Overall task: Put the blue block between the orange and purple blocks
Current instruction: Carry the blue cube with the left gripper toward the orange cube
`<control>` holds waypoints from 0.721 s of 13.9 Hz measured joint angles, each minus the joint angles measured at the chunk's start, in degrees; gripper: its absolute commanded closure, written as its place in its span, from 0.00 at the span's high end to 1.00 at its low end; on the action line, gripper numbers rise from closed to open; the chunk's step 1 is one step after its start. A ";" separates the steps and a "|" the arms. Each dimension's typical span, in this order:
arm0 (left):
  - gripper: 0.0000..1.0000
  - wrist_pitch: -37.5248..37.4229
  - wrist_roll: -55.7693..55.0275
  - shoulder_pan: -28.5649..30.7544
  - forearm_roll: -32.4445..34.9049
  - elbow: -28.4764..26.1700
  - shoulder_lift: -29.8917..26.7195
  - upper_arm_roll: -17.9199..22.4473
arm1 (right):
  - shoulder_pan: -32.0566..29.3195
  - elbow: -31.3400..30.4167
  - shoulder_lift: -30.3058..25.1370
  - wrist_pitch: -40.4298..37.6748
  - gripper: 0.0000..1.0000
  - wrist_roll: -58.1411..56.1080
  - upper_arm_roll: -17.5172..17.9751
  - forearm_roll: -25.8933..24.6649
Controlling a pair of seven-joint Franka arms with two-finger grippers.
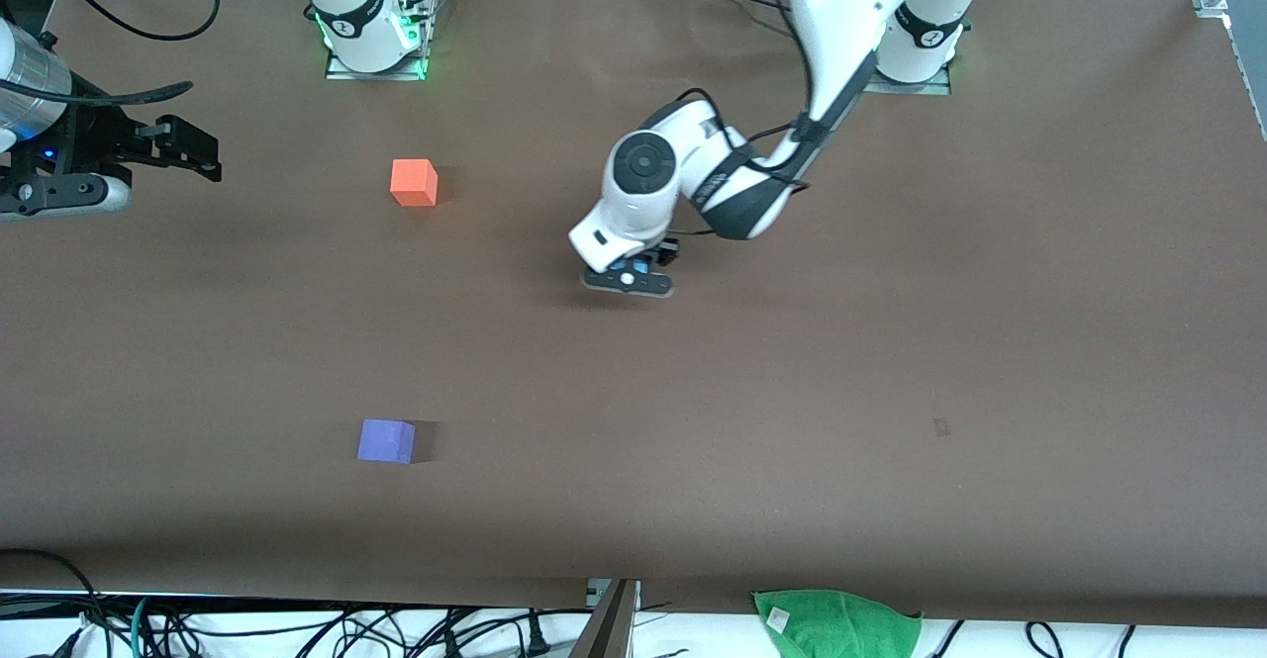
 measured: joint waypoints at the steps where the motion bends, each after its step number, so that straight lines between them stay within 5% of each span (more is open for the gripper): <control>1: 0.43 1.49 -0.22 -0.96 0.73 0.28 1.24 0.23 | 0.00 0.00 0.00 0.03 1.00 0.00 0.00 0.01; 2: 0.62 2.40 -0.71 -1.60 1.51 0.38 2.32 0.38 | 0.00 0.00 0.01 0.05 1.00 0.00 0.00 0.02; 3: 0.96 2.89 -1.61 -1.86 2.06 0.51 3.16 0.50 | 0.00 0.00 0.01 0.07 1.00 0.00 0.00 0.02; 8: 1.00 2.34 -5.41 -1.48 2.35 2.14 3.18 1.33 | -0.01 0.00 0.01 0.14 1.00 0.01 0.00 0.38; 10: 1.00 -3.36 -5.65 -0.50 2.38 3.71 0.38 1.88 | -0.01 0.00 0.03 0.15 1.00 0.02 -0.01 1.80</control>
